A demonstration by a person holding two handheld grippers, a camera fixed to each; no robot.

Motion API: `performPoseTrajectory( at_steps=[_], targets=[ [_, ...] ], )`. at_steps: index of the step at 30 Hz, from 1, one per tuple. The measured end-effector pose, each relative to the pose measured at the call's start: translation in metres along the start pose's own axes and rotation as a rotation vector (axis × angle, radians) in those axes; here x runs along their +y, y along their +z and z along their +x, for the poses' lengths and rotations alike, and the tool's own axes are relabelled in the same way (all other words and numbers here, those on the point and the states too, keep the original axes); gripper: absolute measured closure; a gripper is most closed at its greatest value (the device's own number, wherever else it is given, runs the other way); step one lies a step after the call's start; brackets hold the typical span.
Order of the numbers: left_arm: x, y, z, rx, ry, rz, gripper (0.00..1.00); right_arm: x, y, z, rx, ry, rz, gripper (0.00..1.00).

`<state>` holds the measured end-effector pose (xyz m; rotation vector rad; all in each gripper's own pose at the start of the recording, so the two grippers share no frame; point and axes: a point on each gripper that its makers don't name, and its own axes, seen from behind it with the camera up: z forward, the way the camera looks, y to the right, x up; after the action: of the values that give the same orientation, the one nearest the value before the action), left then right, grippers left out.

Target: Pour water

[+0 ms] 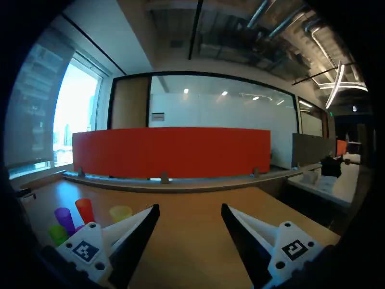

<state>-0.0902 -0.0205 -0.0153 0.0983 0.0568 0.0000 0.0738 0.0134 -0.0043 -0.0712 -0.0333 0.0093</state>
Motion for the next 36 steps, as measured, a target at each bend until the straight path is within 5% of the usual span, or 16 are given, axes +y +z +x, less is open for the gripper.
performPoseTrajectory(
  at_steps=[14,29,36],
  targets=[
    [0.0,0.0,0.0,-0.001,0.001,-0.001,0.02,0.001,-0.006,0.002,0.049,-0.02,0.006,0.01],
    [0.0,0.0,-0.001,-0.001,0.002,-0.001,0.02,0.006,0.007,-0.021,0.107,0.022,0.022,0.01],
    [0.0,0.0,-0.001,-0.001,0.002,-0.001,0.02,-0.004,0.009,-0.043,0.092,-0.004,0.031,0.01]
  ],
)
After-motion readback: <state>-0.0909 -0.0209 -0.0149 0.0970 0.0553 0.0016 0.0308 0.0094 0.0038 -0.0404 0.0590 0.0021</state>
